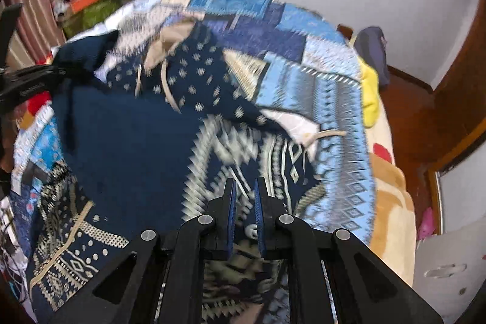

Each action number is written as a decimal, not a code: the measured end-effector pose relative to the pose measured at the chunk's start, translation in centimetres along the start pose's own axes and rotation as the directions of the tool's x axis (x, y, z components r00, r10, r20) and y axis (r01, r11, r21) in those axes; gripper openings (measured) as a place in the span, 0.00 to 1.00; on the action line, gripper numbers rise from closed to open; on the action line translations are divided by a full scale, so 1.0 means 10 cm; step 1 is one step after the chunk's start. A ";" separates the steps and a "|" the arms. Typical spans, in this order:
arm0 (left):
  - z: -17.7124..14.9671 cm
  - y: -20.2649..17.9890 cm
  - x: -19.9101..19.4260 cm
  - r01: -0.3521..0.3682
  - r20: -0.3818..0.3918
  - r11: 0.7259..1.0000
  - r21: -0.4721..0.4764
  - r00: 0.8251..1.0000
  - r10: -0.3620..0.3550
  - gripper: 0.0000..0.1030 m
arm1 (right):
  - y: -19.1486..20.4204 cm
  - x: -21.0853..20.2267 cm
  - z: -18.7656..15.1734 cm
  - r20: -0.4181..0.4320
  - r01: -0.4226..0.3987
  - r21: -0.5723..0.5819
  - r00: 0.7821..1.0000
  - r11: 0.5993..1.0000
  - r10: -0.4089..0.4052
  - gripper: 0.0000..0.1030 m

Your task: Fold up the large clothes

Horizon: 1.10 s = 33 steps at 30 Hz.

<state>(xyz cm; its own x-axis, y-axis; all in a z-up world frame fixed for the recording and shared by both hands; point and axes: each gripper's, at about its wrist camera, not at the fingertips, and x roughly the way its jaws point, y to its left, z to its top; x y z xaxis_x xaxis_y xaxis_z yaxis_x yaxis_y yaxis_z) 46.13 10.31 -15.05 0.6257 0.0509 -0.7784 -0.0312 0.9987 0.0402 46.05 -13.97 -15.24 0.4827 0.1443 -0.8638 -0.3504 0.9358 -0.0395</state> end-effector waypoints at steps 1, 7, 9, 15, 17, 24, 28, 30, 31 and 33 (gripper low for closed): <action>-0.09 0.11 0.06 -0.006 -0.017 1.000 -0.017 1.000 0.006 0.06 | 0.04 0.10 0.01 -0.019 0.004 -0.008 1.000 1.000 -0.004 0.08; -0.72 0.56 0.60 0.020 -0.173 0.992 -0.128 0.984 -0.042 0.07 | 0.12 0.60 -0.09 -0.099 0.086 -0.052 0.991 0.995 -0.091 0.08; -0.87 0.63 0.72 0.036 -0.207 0.986 -0.160 0.976 -0.069 0.10 | 0.12 0.58 -0.12 -0.069 0.101 -0.065 0.992 0.993 -0.105 0.08; -1.13 0.82 0.78 0.051 -0.206 0.972 -0.230 0.973 -0.100 0.28 | 0.00 0.53 -0.27 -0.039 0.175 -0.074 0.983 0.982 -0.179 0.08; -1.17 0.88 0.72 0.018 -0.200 0.973 -0.229 0.978 -0.065 0.42 | -0.06 0.52 -0.32 -0.041 0.178 -0.066 0.983 0.982 -0.181 0.08; -1.34 1.05 0.54 -0.057 -0.212 0.977 -0.204 0.977 0.013 0.50 | -0.31 0.50 -0.53 -0.068 0.223 -0.035 0.972 0.974 -0.225 0.30; -1.38 1.05 0.42 -0.071 -0.236 0.982 -0.175 0.971 0.029 0.49 | -0.50 0.47 -0.54 -0.078 0.253 -0.006 0.964 0.967 -0.253 0.66; -1.38 1.06 0.34 -0.077 -0.239 0.984 -0.163 0.970 0.036 0.52 | -0.58 0.44 -0.54 -0.087 0.254 0.011 0.964 0.967 -0.252 0.68; -1.37 1.06 0.28 -0.087 -0.234 0.984 -0.155 0.971 0.049 0.56 | -0.61 0.41 -0.54 -0.091 0.236 0.027 0.968 0.971 -0.233 0.68; -1.33 1.07 0.14 -0.106 -0.218 0.983 -0.147 0.973 0.072 0.62 | -0.69 0.33 -0.51 -0.085 0.185 0.079 0.980 0.980 -0.178 0.68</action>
<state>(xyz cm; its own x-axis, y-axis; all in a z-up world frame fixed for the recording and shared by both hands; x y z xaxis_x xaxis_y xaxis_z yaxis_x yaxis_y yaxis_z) 36.29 21.03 -24.06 0.4370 0.1219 -0.8912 -0.2113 0.9770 0.0300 45.93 -21.57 -20.35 0.4676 -0.0522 -0.8824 -0.1904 0.9689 -0.1583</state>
